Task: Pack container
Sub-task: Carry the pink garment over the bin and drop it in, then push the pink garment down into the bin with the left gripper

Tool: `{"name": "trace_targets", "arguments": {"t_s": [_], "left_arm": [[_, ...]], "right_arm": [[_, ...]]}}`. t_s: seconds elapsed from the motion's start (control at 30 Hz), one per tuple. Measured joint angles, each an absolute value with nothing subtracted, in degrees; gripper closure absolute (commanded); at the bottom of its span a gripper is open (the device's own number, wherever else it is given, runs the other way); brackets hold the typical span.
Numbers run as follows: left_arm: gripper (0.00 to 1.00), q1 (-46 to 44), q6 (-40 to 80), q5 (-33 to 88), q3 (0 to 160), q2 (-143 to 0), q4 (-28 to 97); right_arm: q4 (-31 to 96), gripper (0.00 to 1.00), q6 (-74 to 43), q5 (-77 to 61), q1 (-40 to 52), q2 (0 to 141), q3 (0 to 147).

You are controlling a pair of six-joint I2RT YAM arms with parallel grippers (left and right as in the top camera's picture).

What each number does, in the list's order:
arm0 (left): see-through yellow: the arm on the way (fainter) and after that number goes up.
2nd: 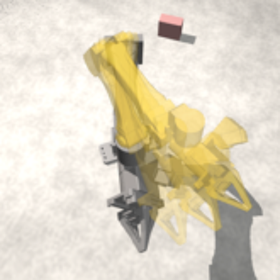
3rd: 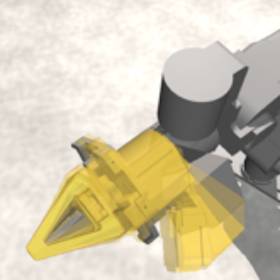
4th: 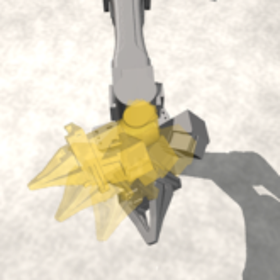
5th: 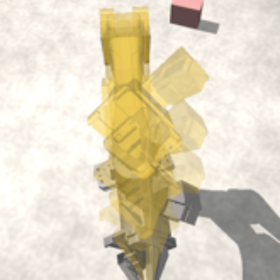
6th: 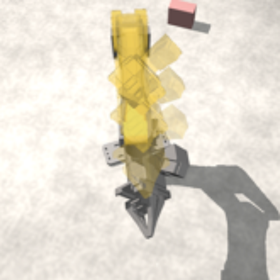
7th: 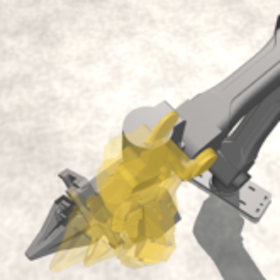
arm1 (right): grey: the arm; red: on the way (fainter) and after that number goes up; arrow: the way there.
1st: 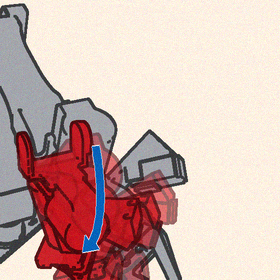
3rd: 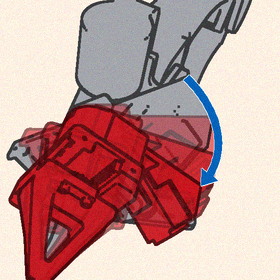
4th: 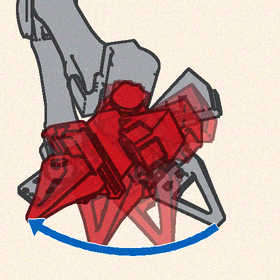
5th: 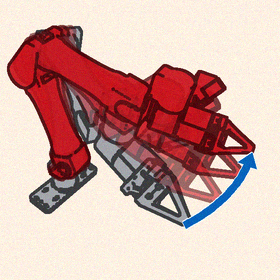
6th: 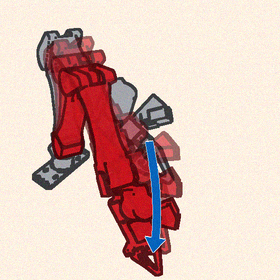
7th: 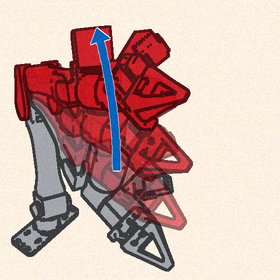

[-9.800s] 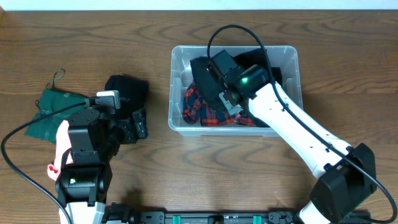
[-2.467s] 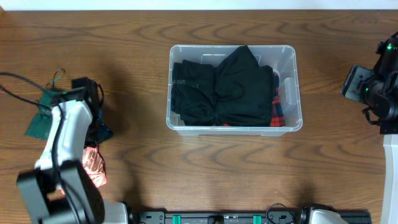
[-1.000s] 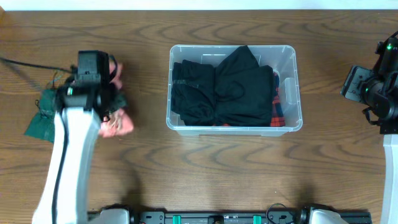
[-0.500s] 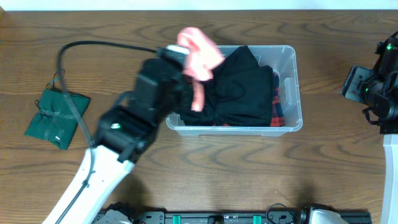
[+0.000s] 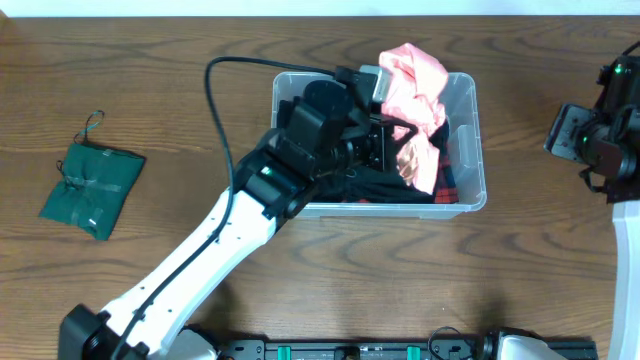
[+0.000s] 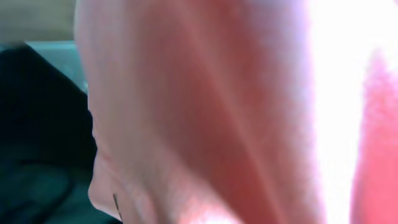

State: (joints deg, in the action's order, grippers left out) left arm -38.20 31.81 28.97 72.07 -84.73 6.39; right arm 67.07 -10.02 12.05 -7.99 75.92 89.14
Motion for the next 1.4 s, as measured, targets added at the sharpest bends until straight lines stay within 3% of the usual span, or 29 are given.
{"name": "trace_targets", "arguments": {"t_s": [0.23, 0.37, 0.57, 0.87, 1.07, 1.4], "left_arm": [[0.94, -33.7, 33.3, 46.5, 72.1, -88.1, 3.3], [0.94, -30.0, 32.9, 47.6, 72.1, -89.0, 9.9], [0.94, -29.3, 33.3, 33.9, 72.1, -89.0, 19.6], [0.94, -35.8, 35.6, 13.8, 72.1, -89.0, 19.9], [0.94, -36.0, 36.2, 9.4, 74.1, -89.0, 25.6], [0.94, -36.0, 36.4, 6.2, 94.0, -87.7, 41.7]], "right_arm": [[67.1, 0.32, -10.0, 12.1, -8.0, 76.0, 89.1], [67.1, 0.32, -10.0, 12.1, -8.0, 76.0, 89.1], [67.3, 0.32, -10.0, 12.1, -8.0, 76.0, 89.1], [67.3, 0.32, -10.0, 12.1, -8.0, 76.0, 89.1], [67.3, 0.32, -10.0, 12.1, -8.0, 76.0, 89.1], [67.2, 0.32, -10.0, 12.1, -8.0, 76.0, 89.1]]}}
